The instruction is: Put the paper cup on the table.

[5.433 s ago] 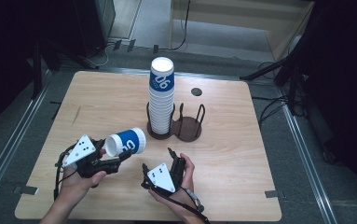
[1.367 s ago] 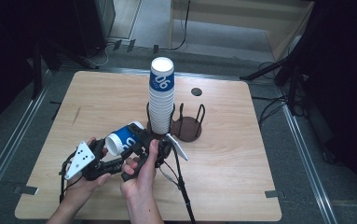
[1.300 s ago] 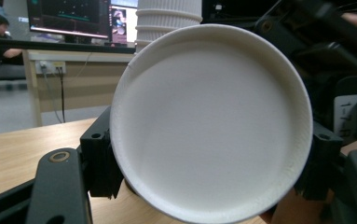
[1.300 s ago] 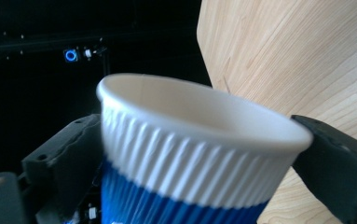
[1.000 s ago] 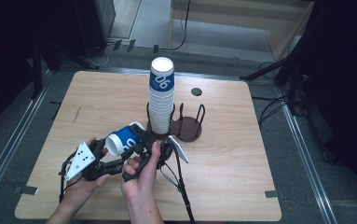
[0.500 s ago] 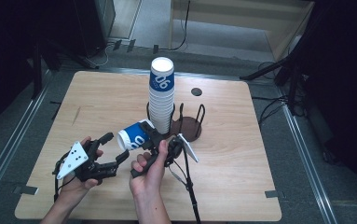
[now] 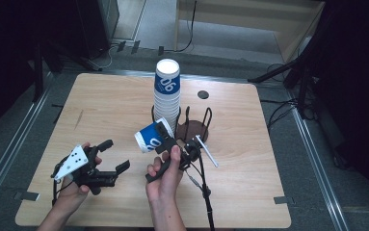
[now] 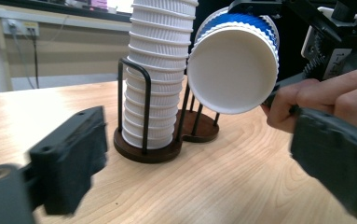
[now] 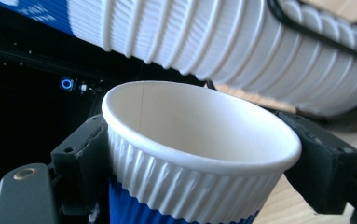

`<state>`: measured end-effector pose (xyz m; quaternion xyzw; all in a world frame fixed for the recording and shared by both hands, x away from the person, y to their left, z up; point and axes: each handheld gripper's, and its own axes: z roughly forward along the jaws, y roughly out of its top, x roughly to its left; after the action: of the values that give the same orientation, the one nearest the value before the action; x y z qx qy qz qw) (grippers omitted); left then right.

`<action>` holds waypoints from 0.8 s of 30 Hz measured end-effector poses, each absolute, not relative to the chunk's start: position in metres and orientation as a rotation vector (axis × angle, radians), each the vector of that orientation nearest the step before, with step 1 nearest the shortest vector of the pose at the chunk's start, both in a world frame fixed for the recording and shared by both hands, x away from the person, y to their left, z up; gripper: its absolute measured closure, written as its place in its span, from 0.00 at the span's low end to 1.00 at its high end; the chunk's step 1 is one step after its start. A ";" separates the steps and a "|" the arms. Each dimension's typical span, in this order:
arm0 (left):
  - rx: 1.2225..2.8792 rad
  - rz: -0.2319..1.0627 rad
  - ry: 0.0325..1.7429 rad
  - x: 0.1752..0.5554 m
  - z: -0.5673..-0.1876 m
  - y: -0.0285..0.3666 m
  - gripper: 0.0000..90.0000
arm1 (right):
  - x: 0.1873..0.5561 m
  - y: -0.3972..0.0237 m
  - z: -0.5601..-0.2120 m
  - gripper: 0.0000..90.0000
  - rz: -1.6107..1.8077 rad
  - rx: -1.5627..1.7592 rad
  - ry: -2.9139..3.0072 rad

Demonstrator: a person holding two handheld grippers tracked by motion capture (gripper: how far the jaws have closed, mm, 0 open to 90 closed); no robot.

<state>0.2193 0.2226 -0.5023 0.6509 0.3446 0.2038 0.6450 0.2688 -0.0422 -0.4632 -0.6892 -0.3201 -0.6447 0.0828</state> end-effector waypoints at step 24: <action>1.646 0.528 0.973 0.222 -0.514 0.242 0.00 | 0.249 -0.063 -0.445 0.18 -2.247 -2.092 -1.873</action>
<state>0.2224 0.2418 -0.5135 0.6945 0.4104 0.2229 0.5472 0.2492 -0.0627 -0.4453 -0.5668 -0.5074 -0.6087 -0.2254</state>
